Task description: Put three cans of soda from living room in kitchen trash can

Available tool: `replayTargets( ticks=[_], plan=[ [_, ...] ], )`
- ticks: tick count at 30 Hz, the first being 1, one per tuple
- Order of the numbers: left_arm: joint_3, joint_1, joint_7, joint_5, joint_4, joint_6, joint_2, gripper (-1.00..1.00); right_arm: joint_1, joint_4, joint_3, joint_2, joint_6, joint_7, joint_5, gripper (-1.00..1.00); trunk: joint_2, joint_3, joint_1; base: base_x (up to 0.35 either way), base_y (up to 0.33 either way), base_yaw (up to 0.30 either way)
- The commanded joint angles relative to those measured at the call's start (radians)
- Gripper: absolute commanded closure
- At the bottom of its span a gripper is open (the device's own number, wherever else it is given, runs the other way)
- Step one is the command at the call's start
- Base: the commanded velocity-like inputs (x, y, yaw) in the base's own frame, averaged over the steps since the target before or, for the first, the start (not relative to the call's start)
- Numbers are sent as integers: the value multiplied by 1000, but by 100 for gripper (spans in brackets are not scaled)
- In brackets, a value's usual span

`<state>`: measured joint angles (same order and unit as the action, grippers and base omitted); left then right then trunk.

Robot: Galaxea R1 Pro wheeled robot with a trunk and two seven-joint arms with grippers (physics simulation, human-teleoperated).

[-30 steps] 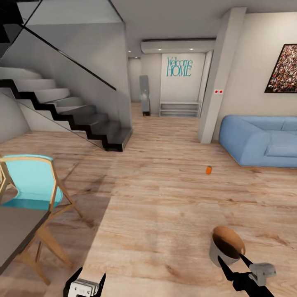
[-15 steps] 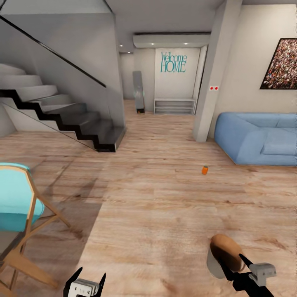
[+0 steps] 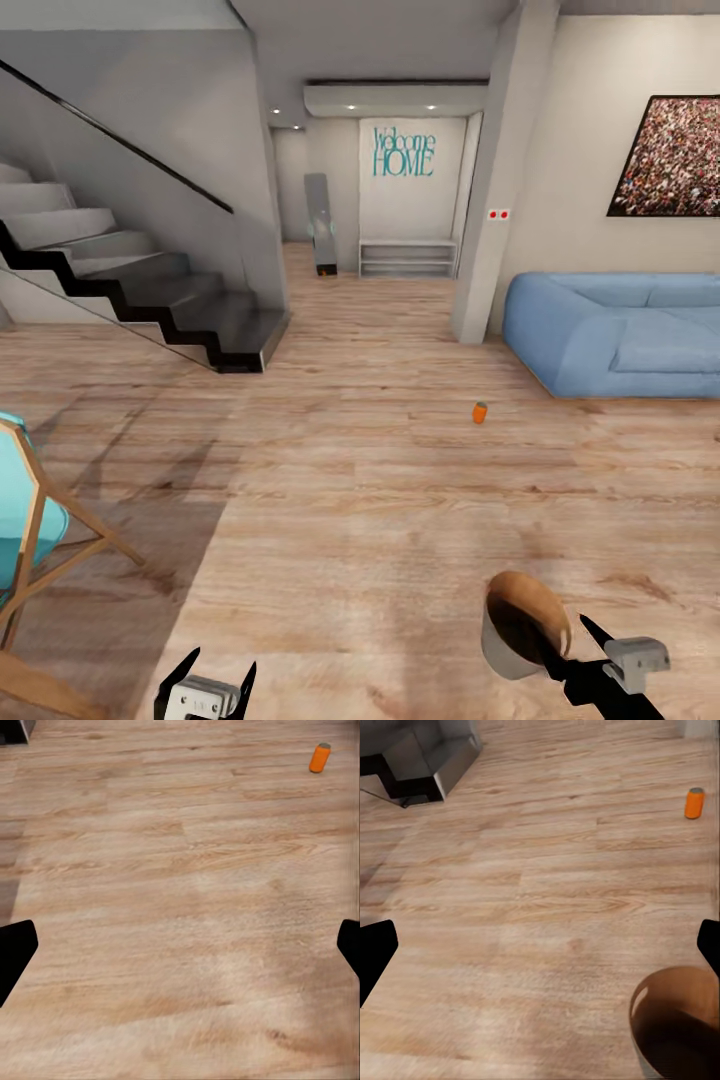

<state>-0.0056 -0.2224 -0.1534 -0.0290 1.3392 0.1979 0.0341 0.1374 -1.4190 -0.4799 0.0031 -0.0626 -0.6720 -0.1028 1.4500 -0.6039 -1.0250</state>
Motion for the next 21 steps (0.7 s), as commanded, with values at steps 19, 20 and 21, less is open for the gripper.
replayTargets(
  ticks=[19,20,21],
  plan=[
    [1,0,0,0,0,0,1,-100,1,0,0,0,0,0,0,-100,0,25,0,0,-282,-157],
    [1,0,0,0,0,0,0,-100,1,0,0,0,0,-1,0,-100,0,25,0,0,-284,-76],
    [2,0,-1,1,0,0,0,-100,1,0,-1,0,0,-1,0,-100,0,26,0,0,-272,-61]
  ],
)
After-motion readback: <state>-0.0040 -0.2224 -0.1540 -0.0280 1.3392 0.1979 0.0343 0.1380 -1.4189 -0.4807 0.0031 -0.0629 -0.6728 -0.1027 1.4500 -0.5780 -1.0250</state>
